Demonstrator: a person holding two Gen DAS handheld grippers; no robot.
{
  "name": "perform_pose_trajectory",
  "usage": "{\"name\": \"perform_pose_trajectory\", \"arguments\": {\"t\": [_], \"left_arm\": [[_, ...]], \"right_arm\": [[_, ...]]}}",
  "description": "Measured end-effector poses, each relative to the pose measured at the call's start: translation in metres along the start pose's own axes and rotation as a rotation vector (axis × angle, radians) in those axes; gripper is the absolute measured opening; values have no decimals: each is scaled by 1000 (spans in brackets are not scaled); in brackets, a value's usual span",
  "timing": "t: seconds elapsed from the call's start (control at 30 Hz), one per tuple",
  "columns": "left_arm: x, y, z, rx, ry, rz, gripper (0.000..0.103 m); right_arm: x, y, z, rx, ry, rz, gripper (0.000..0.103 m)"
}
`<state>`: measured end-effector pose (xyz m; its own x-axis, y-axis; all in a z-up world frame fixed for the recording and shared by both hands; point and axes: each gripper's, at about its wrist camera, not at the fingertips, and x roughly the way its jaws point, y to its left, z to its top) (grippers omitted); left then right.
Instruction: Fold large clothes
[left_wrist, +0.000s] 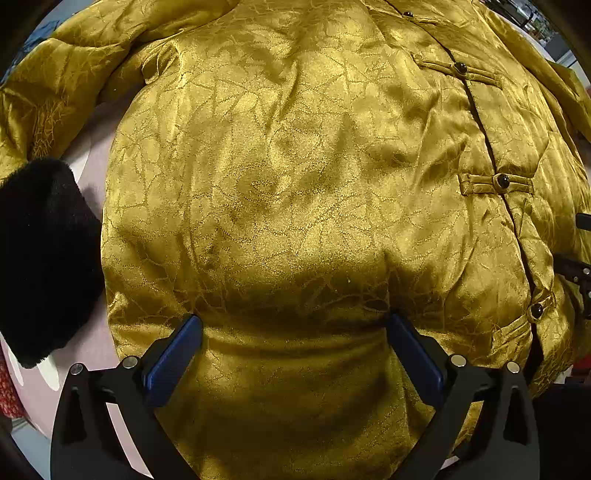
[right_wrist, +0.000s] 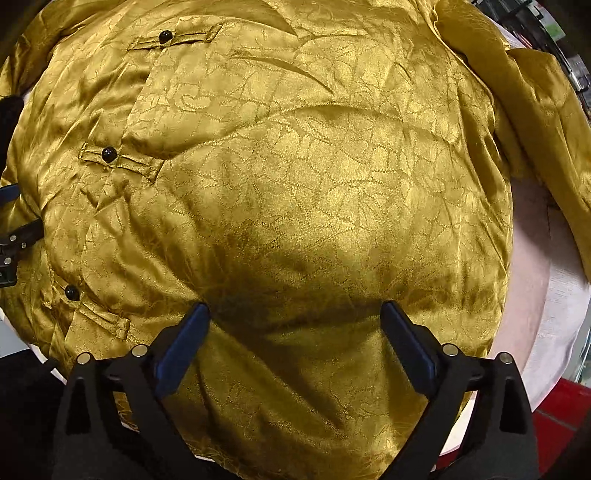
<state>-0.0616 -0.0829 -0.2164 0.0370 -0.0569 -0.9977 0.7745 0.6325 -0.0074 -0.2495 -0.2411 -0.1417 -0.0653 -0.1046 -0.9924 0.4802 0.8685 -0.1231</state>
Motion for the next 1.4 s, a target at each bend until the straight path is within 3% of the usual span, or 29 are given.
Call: {"name": "perform_pose_trajectory", "arguments": {"t": [0.2, 0.37, 0.57, 0.77, 0.87, 1.1, 1.17, 1.23, 1.27, 1.3, 1.4], "left_arm": [[-1, 4, -2, -1, -1, 3, 98], [1, 2, -1, -1, -2, 2, 98], [0, 3, -1, 0, -1, 3, 98], [-1, 3, -2, 1, 5, 3, 98], [1, 3, 0, 2, 11, 3, 98], [3, 1, 2, -3, 32, 10, 98], [4, 2, 3, -6, 36, 10, 98], [3, 1, 3, -9, 35, 14, 98], [3, 1, 3, -10, 34, 15, 98], [4, 0, 3, -13, 33, 17, 98], [5, -2, 3, -14, 32, 21, 98]], "right_arm": [[-24, -8, -1, -6, -132, -16, 93], [-69, -61, -6, 124, -313, 1, 93], [-96, -187, -21, 478, -467, -65, 93], [-91, -304, -42, 934, -524, -125, 93], [-76, -354, -43, 1126, -527, -78, 93], [-38, -408, -32, 1186, -477, 87, 63], [-35, -422, -36, 1235, -496, 168, 61], [-31, -427, -35, 1256, -505, 230, 44], [-31, -430, -39, 1259, -507, 258, 29], [-35, -430, -38, 1265, -519, 288, 22], [-64, -435, -48, 1279, -631, 376, 18]]}}
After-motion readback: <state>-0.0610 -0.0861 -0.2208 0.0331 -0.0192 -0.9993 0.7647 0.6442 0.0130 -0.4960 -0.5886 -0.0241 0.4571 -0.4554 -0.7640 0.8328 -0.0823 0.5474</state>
